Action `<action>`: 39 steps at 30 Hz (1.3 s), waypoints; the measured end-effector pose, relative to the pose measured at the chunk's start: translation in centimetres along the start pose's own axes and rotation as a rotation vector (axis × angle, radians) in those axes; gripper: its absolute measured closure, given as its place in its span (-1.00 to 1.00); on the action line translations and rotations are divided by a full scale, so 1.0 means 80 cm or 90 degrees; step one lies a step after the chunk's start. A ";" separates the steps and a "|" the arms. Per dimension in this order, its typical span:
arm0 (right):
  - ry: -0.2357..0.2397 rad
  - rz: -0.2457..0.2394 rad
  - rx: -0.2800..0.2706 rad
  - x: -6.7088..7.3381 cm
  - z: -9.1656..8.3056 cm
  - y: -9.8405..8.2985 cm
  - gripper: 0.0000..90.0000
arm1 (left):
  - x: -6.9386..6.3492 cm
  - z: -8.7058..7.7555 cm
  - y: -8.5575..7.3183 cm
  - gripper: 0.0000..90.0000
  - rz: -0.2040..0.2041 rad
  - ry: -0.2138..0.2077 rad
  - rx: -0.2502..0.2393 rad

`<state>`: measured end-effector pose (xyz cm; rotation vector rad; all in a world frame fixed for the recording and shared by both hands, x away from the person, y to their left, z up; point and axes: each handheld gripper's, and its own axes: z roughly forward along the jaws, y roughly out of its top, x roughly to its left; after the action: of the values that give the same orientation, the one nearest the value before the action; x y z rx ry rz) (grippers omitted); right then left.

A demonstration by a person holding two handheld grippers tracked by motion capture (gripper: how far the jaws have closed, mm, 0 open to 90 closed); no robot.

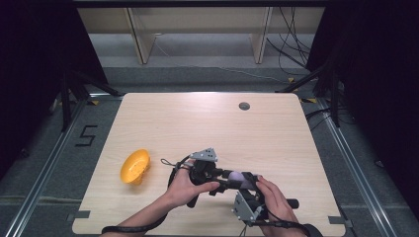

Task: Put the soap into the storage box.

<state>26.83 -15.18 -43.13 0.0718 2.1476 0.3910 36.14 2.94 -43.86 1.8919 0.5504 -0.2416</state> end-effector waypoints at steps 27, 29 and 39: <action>-0.020 0.003 -0.019 -0.001 0.000 0.003 0.12 | -0.019 -0.010 0.008 0.31 0.034 0.047 0.003; -0.021 0.000 -0.017 -0.002 0.001 0.004 0.10 | -0.021 -0.010 0.009 0.31 0.039 0.057 0.004; -0.035 0.012 0.008 -0.003 0.002 0.000 -0.32 | -0.025 -0.010 0.008 0.31 0.059 0.102 -0.013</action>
<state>27.13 -15.15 -43.01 0.1092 2.0973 0.3819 34.61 2.95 -42.19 1.9217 0.5691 -0.0240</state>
